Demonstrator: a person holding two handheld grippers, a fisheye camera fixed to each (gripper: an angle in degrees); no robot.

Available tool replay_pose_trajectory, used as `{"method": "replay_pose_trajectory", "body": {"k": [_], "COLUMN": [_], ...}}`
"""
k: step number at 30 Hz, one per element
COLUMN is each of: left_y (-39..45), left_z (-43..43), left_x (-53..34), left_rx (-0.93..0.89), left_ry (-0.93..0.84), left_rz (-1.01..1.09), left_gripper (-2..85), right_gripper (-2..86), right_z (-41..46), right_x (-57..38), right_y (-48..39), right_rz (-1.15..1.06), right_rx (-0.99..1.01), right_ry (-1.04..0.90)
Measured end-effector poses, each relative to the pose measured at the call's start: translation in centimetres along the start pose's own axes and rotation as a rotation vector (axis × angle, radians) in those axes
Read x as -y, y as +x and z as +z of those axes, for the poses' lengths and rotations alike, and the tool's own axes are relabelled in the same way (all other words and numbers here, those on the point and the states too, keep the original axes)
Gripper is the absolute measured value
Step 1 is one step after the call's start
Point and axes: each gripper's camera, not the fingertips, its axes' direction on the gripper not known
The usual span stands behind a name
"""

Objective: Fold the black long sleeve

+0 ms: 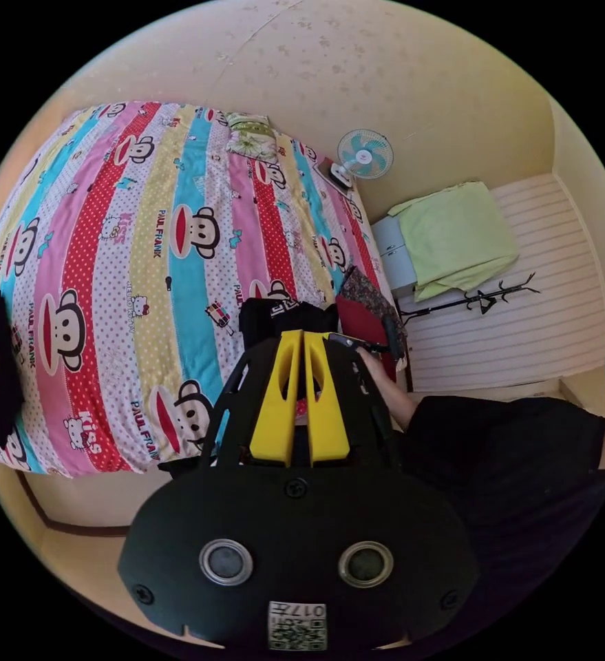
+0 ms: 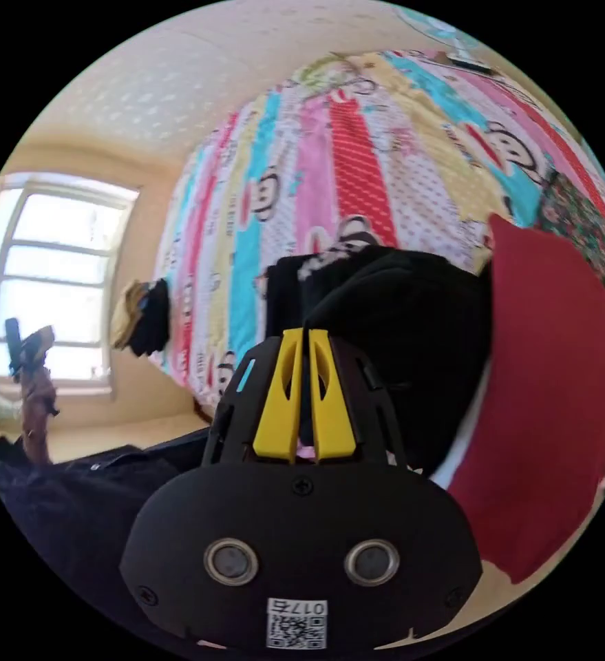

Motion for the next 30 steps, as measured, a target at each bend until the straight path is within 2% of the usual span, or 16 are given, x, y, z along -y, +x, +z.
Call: {"method": "replay_pose_trajectory", "body": {"k": [2, 4, 5, 7, 11, 16, 18, 20, 24, 27, 30], "left_y": [-1.1, -2.2, -2.8, -3.4, -3.5, -3.8, -4.6, -5.1, -7.5, -10.2, -13.2], "left_z": [-0.5, -0.8, -0.7, -0.4, 0.6, 5.3, 9.0, 11.4, 16.3, 19.4, 22.8], "left_x": [-0.9, -1.8, -2.3, -2.8, -3.0, -1.1, 0.0, 0.9, 3.9, 6.5, 9.0], "left_rx": [0.013, 0.010, 0.012, 0.022, 0.003, 0.040, 0.032, 0.028, 0.115, 0.169, 0.182], "left_ry": [0.026, 0.050, 0.061, 0.064, 0.046, -0.141, -0.229, -0.250, -0.306, -0.319, -0.339], "left_rz": [-0.062, -0.125, -0.161, -0.213, -0.231, -0.183, -0.205, -0.204, -0.213, -0.211, -0.204], "left_gripper": [-0.8, -0.6, -0.1, 0.9, 2.8, 4.9, 5.4, 5.5, 6.0, 6.8, 8.6], "right_gripper": [3.0, 3.3, 3.6, 4.3, 6.5, 8.4, 8.3, 5.6, 2.7, 1.8, 1.4], "right_z": [1.5, 4.3, 6.3, 7.5, 3.7, 0.8, 2.9, 6.8, 5.4, 2.9, 1.5], "right_x": [0.0, -0.5, -0.9, -0.9, 3.0, 9.1, 10.8, 10.9, 7.5, 3.0, -1.8], "right_y": [-5.8, -9.1, -10.3, -10.7, -6.9, 0.3, 2.8, 4.6, 1.8, 0.5, 1.0], "right_rz": [-0.244, -0.408, -0.476, -0.514, -0.395, -0.213, -0.196, -0.206, -0.278, -0.231, -0.126], "right_rx": [0.222, 0.282, 0.231, 0.157, 0.009, -0.295, -0.347, -0.323, -0.380, -0.432, -0.372], "right_ry": [-0.132, -0.301, -0.404, -0.464, -0.291, -0.121, -0.222, -0.468, -0.493, -0.515, -0.569]}}
